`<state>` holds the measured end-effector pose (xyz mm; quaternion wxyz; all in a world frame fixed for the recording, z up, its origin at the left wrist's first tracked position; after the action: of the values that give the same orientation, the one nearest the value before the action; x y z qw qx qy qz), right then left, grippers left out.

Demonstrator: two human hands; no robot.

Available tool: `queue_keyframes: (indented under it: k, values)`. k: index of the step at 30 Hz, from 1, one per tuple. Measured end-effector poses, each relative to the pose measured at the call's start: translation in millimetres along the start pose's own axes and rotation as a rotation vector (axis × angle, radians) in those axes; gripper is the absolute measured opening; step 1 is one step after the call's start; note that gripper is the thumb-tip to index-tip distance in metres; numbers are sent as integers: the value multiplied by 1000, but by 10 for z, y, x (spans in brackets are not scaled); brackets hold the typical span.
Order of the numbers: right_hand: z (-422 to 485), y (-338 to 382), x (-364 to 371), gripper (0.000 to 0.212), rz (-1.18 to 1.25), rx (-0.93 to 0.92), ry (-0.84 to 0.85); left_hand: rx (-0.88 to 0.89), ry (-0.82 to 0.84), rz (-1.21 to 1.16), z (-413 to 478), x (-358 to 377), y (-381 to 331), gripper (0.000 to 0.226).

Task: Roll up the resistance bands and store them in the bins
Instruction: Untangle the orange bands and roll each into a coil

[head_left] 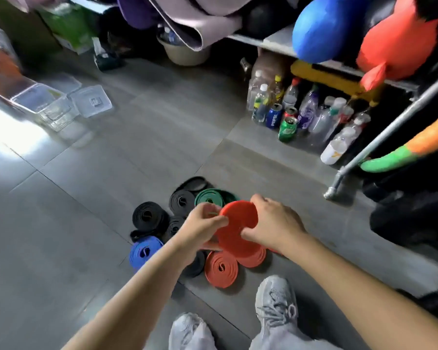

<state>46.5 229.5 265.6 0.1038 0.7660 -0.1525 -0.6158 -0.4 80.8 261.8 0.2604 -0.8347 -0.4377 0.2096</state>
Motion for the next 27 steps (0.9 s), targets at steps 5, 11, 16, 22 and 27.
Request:
queue_keyframes:
  k: [5, 11, 16, 22, 27]
  values:
    - [330, -438, 1299, 54, 145, 83, 297, -254, 37, -250, 927, 72, 995, 21]
    - [683, -541, 2231, 55, 88, 41, 429, -502, -216, -303, 1419, 35, 2109, 10]
    - [804, -502, 2620, 47, -48, -59, 419, -621, -166, -376, 1675, 251, 2439, 6]
    - [745, -440, 2866, 54, -119, -122, 375, -566, -235, -517, 1911, 373, 2459, 4]
    - [701, -554, 2894, 59, 17, -154, 316, -527, -135, -485, 1971, 388, 2454, 34]
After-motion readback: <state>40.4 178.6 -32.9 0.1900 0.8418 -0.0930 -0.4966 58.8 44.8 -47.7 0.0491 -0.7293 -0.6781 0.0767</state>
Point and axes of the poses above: each hand's wrist, its own z-axis towards the middle knuckle, its own x-axis out of the palm, y = z × x, the point moved 3 cm from there along z, towards the middle knuckle, and after that the axes turned 13 degrees about -x, right-handed, at the moved point
